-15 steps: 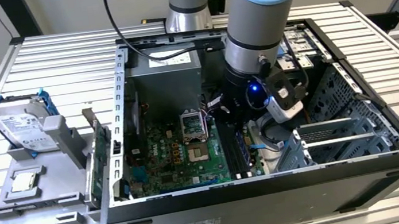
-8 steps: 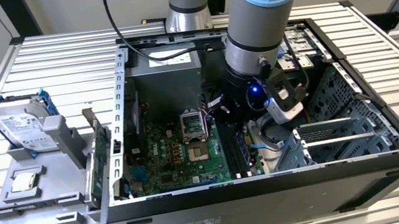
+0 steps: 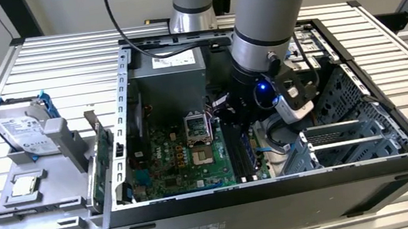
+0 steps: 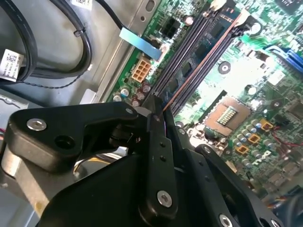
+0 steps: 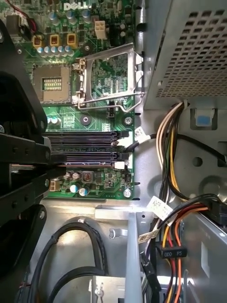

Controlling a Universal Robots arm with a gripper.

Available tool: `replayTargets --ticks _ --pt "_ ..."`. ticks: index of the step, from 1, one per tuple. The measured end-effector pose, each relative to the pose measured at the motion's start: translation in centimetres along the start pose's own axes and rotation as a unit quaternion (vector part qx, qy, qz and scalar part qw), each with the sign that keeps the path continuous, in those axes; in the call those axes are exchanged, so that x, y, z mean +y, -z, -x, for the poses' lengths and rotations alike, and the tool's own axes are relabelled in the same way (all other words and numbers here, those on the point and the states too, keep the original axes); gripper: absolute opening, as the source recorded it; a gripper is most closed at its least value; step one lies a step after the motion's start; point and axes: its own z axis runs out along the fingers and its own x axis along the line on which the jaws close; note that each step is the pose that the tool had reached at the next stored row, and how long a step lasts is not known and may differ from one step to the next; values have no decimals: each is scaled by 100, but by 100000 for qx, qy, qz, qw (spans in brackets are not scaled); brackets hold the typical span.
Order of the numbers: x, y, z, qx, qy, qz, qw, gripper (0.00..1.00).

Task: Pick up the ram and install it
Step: 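Insert the ram into the slot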

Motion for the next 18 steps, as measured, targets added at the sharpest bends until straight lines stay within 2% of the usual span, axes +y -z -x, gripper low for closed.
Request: replayTargets --ticks 3,10,18 --pt "0 6 3 104 4 -6 100000 0" --pt "14 8 14 118 0 -43 100000 0" --pt "76 9 18 119 8 -41 100000 0"
